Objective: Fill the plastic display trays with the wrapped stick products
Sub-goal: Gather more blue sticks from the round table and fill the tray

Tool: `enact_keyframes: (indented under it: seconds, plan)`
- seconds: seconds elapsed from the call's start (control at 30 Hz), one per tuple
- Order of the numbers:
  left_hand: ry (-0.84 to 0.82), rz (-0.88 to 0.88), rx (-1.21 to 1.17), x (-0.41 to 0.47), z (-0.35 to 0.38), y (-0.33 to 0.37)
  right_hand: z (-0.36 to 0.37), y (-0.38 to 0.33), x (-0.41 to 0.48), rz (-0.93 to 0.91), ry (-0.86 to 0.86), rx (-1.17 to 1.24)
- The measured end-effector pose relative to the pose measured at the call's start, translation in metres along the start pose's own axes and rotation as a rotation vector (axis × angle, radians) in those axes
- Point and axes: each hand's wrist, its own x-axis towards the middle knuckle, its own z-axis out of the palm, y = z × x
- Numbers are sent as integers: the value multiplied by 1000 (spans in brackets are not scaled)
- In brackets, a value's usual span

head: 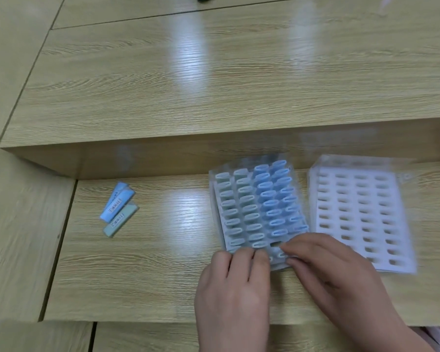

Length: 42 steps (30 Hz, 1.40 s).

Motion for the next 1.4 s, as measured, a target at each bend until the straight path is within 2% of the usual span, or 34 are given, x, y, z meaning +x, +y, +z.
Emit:
enact_keyframes:
  seconds: [0.1,0.17,0.27,0.43,0.57,0.67,0.87,1.03,1.2,1.4]
  plan:
    - [16,15,-142,-6,-1,5,-7,-7,1,59,98,41]
    - [84,-7,-254,-7,-5,0,-11,-16,5,111,171,69]
    - [142,-150,-392,-10,-15,-25,-7,-40,24,101,179,53]
    - [191,-605,-426,-7,-32,-111,46,-96,82,42,-97,-42]
    - [168,-748,-339,3,-31,-181,116,-131,120,74,-322,-137]
    - [82,-749,-304,15,-23,-216,162,-142,138,166,-393,-154]
    - [-44,-681,-330,36,-4,-242,210,-139,153,297,-327,-209]
    - [-93,-653,-331,41,-3,-248,221,-138,157,278,-318,-264]
    - [-117,-621,-348,37,-10,-252,215,-125,154,250,-302,-192]
    - [-164,-622,-332,17,-18,-242,199,-110,135,216,-273,-272]
